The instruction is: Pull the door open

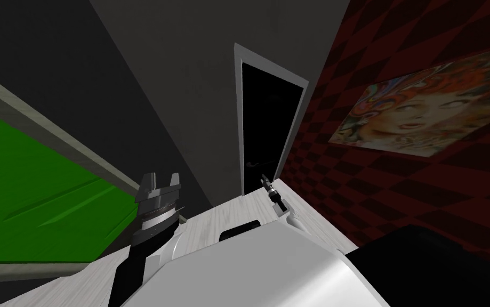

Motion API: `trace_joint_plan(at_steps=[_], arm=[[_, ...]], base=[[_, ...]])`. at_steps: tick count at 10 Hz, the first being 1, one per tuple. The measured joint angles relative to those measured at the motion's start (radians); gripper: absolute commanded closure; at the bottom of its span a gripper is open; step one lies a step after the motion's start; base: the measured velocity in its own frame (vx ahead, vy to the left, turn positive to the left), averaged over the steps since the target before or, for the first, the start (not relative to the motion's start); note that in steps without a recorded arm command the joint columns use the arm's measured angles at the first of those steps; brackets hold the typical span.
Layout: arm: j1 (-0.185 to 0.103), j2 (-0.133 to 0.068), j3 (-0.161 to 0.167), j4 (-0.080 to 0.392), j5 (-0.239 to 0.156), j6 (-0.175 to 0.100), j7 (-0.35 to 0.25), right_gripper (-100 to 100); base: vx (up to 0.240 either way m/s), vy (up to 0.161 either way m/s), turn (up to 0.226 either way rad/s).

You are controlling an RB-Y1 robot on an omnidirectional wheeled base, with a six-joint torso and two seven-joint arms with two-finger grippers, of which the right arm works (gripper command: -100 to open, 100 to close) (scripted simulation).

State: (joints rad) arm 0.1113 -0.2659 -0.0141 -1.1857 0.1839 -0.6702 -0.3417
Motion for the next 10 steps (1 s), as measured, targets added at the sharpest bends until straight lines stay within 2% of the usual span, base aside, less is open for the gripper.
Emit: trace_joint_plan(at_steps=[7, 10], arm=[[-0.058, -0.036, -0.01, 0.154, 0.027, -0.042, -0.037, -100], [-0.088, -0.053, -0.015, 0.237, 0.04, -0.067, -0.053, -100]], base=[[0.087, 0.007, 0.022], [0.121, 0.009, 0.029]])
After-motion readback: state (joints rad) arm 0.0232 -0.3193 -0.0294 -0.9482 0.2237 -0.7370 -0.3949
